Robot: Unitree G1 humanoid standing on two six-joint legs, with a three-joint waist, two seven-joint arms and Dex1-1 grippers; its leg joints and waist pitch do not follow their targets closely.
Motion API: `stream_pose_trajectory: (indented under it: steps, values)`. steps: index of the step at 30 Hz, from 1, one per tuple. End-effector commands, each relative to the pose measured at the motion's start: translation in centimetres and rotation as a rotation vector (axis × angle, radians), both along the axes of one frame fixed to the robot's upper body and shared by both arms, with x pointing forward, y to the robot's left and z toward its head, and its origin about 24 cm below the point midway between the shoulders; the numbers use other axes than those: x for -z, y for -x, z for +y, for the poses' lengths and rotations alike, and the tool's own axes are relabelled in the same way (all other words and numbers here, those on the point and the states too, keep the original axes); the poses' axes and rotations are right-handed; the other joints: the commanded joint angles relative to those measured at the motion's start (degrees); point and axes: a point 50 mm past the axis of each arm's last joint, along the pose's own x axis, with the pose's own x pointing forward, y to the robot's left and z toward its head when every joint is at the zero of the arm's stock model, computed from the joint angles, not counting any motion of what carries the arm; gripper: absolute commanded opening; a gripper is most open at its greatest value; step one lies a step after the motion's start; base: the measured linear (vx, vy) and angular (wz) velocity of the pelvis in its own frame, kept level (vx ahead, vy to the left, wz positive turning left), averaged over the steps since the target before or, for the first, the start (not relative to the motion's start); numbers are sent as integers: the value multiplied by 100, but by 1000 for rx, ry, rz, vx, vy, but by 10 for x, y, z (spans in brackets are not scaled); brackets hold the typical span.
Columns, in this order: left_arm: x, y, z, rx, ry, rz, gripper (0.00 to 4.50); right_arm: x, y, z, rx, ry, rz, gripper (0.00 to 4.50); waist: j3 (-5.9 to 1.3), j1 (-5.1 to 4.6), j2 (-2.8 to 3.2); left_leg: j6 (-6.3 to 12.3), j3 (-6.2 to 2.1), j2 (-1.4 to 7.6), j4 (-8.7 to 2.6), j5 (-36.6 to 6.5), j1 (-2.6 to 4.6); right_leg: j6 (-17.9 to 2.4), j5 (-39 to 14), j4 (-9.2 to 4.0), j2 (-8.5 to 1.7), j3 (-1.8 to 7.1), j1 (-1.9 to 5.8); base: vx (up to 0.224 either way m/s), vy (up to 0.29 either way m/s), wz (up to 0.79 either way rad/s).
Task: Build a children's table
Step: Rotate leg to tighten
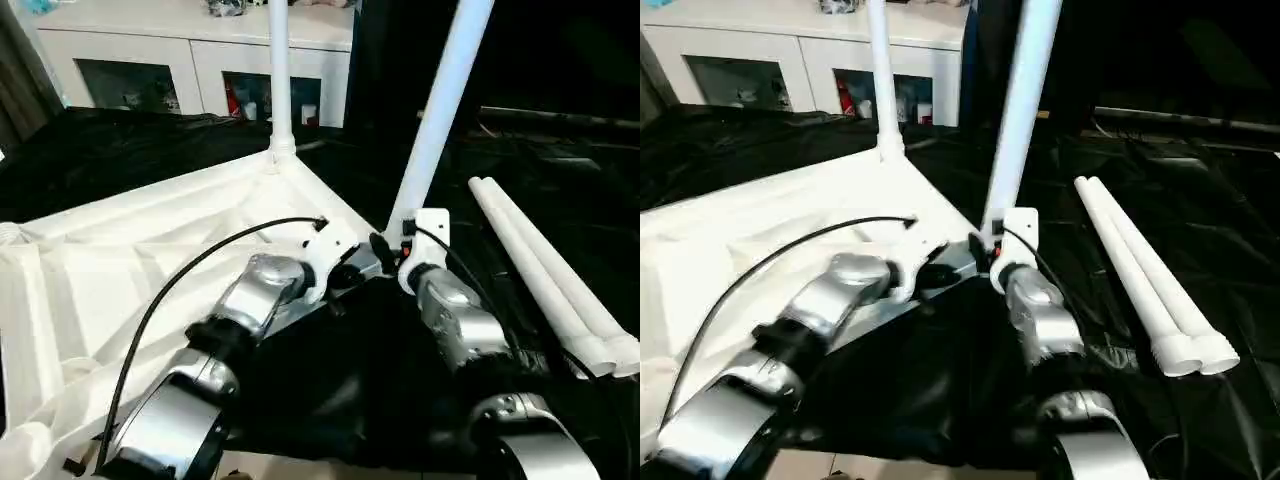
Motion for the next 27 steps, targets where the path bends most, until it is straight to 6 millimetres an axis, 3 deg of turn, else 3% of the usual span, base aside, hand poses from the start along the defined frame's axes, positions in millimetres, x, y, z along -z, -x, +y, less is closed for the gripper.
stream_pose_trajectory:
  steps: [1, 4, 5, 7, 8, 10, 15, 17, 18, 19, 20, 21, 22, 27]
  values:
    - [-16, -8, -4, -37, 67, -88, 0, 16, 9, 14, -35, -39, 76, 274, -356, -26, -27, 57, 14, 31, -327, -1378, 55, -949, -1041, -462, -180, 146, 244, 0, 0, 0]
    - [-14, -9, -3, -21, 62, -92, 0, 14, 8, 14, -28, -71, 53, 274, -344, -29, -25, 64, 15, 37, -338, -1477, 64, -949, -1225, -482, -188, 142, 233, 0, 0, 0]
    - [-14, -9, -3, -21, 61, -93, 0, 14, 8, 14, -28, -77, 47, 329, -337, -28, -22, 54, 18, 33, -342, -1569, 74, -923, -1373, -505, -186, 146, 219, 0, 0, 0]
    - [-13, -10, -3, -28, 62, -96, 0, 11, 6, 14, -32, -80, 28, 349, -329, -23, -24, 48, 18, 36, -349, -1703, 87, -894, -1536, -524, -188, 149, 205, 0, 0, 0]
    - [-13, -10, -3, -30, 63, -97, 0, 9, 5, 13, -40, -74, 17, 363, -329, -45, -18, 26, -11, 33, -373, -1708, 40, -846, -1624, -515, -196, 136, 240, 0, 0, 0]
    - [-13, -10, -3, -28, 69, -99, 0, 5, 4, 11, -49, -45, -4, 386, -331, -50, -21, 13, -15, 42, -372, -1680, 51, -837, -1584, -519, -191, 134, 229, 0, 0, 0]
    - [-18, -10, -5, 11, 109, -148, 0, -17, 6, -9, -130, 36, -118, 386, -336, -26, -14, 96, -2, 40, -349, -1467, 36, -907, -1258, -492, -184, 145, 254, 0, 0, 0]
    - [-21, -11, -6, 3, 145, -166, 0, -21, 11, -16, -150, 51, -136, 386, -354, -1, -41, 226, 7, 32, -315, -1118, 9, -942, -741, -441, -177, 153, 289, 0, 0, 0]
    - [-23, -11, -7, 0, 155, -171, 28, -22, 12, -18, -156, 54, -139, 388, -356, 21, -36, 256, 13, 36, -308, -1066, 18, -953, -649, -440, -177, 150, 286, 0, 0, 0]
    - [-28, -13, -7, -11, 188, -180, 45, -22, 18, -25, -169, 73, -143, 388, -357, 7, -121, 340, 15, 36, -301, -964, 1, -1004, -547, -415, -183, 143, 302, 0, 0, 0]
    - [-30, -14, -7, -15, 198, -183, 57, -23, 20, -27, -173, 79, -144, 388, -361, 31, -94, 363, 19, 39, -292, -894, 11, -1021, -489, -407, -184, 145, 305, 0, 0, 0]
    - [-31, -14, -6, -18, 208, -185, 60, -23, 22, -29, -177, 86, -144, 388, -396, 59, -55, 444, 20, 68, -265, -763, 32, -1201, -201, -376, -205, 149, 287, 0, 0, 0]
    - [-41, -19, -1, -44, 237, -215, 64, -22, 29, -37, -194, 129, -146, 388, -371, 48, -107, 469, 18, 65, -269, -713, -6, -1285, -71, -348, -186, 129, 290, 0, 0, 0]
    - [-57, -28, 20, -123, 267, -273, 100, -23, 34, -39, -223, 142, -131, 388, -339, 18, -136, 443, 16, 58, -284, -979, -15, -1198, -480, -382, -206, 129, 295, 0, 0, 0]
